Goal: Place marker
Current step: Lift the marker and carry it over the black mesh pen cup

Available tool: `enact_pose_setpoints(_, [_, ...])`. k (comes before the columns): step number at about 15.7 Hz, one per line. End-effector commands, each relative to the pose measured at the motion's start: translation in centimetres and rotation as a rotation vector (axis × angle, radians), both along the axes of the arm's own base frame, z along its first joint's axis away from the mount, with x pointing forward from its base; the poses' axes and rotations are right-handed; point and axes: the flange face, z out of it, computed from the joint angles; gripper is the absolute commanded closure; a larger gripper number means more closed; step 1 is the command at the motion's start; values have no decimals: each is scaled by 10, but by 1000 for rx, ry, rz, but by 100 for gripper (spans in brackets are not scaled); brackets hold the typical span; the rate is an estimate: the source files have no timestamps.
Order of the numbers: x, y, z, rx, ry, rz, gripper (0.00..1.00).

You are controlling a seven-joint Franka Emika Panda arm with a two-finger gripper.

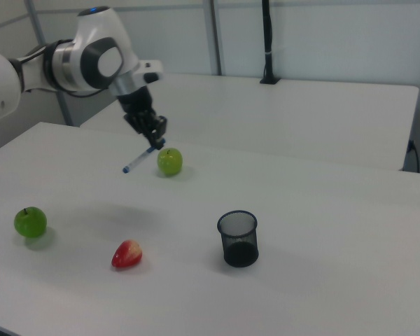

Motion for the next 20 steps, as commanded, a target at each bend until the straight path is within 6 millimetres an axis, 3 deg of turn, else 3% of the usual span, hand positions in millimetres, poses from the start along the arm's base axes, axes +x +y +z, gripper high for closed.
enact_pose_setpoints(1, [-25,-86,23,-14,37,-37,99])
enact_pose_setpoints(6, [-39,-182,17,-19,64,-98,99])
enact_pose_setpoints(9, [-45,-218,11,0,59,-123,99])
enact_pose_setpoints(16, [-44,-263,-9,-30,-88,-160,99])
enact_pose_setpoints(20, [-43,-274,-21,-54,-206,-163,98])
